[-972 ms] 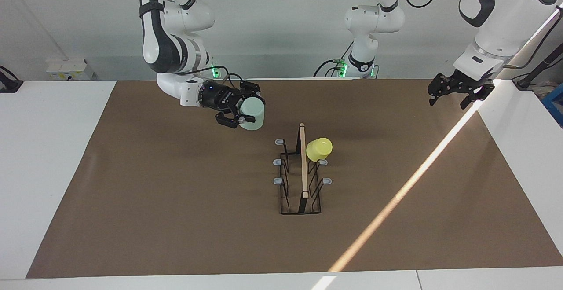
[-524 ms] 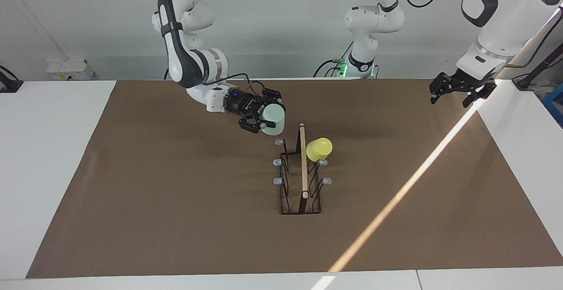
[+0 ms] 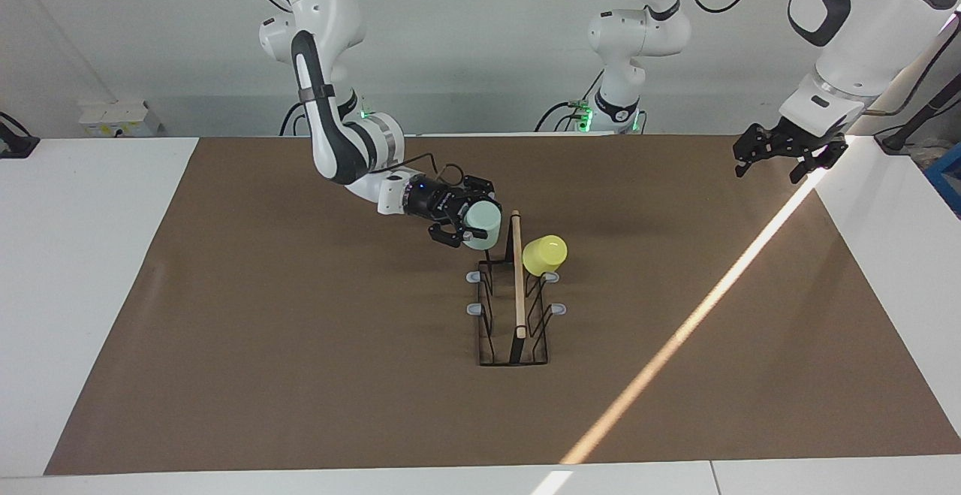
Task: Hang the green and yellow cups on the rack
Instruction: 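Carry the green cup with the right gripper onto a rack peg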
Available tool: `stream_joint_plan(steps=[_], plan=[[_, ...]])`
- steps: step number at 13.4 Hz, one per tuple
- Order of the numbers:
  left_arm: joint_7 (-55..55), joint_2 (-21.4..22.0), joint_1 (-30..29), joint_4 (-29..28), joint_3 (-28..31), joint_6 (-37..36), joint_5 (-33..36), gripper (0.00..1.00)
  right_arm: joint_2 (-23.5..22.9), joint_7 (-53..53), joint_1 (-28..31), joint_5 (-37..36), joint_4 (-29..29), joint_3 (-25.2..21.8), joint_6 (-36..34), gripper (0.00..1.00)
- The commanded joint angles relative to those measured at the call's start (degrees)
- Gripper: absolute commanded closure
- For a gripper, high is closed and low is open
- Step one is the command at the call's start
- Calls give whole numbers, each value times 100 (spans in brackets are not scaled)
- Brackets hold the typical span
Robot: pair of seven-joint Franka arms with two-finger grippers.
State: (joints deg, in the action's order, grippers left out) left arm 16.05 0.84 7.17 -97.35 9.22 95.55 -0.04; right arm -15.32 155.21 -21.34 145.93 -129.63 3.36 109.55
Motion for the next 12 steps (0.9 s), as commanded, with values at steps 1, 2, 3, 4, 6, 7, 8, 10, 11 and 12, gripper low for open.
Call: stream_joint_plan(steps=[1, 2, 3, 4, 6, 7, 8, 10, 11, 12], plan=[[65, 144, 13, -127, 27, -28, -66, 0, -181, 448, 7, 410, -10, 51, -205, 100], [65, 144, 13, -127, 19, -28, -66, 0, -217, 475, 7, 410, -10, 51, -223, 100], [73, 144, 13, -135, 27, -28, -66, 0, -217, 475, -2, 419, -10, 51, -206, 100], [65, 144, 13, -127, 19, -28, -66, 0, -217, 475, -11, 419, -10, 51, -180, 100], [65, 144, 13, -135, 19, -28, -66, 0, -217, 475, -20, 445, -53, 51, -170, 100], [65, 144, 13, -135, 27, -28, -66, 0, -208, 475, -20, 445, -123, 51, -162, 100], [65, 144, 13, -135, 27, -28, -66, 0, -269, 519, -11, 445, -133, 51, -231, 100], [65, 144, 13, -127, 19, -28, -66, 0, -331, 563, -11, 445, -133, 51, -276, 100], [73, 144, 13, -127, 27, -28, -66, 0, -331, 555, -11, 445, -124, 60, -250, 100], [65, 144, 13, -127, 19, -28, -66, 0, -340, 546, -11, 445, -107, 51, -215, 82]])
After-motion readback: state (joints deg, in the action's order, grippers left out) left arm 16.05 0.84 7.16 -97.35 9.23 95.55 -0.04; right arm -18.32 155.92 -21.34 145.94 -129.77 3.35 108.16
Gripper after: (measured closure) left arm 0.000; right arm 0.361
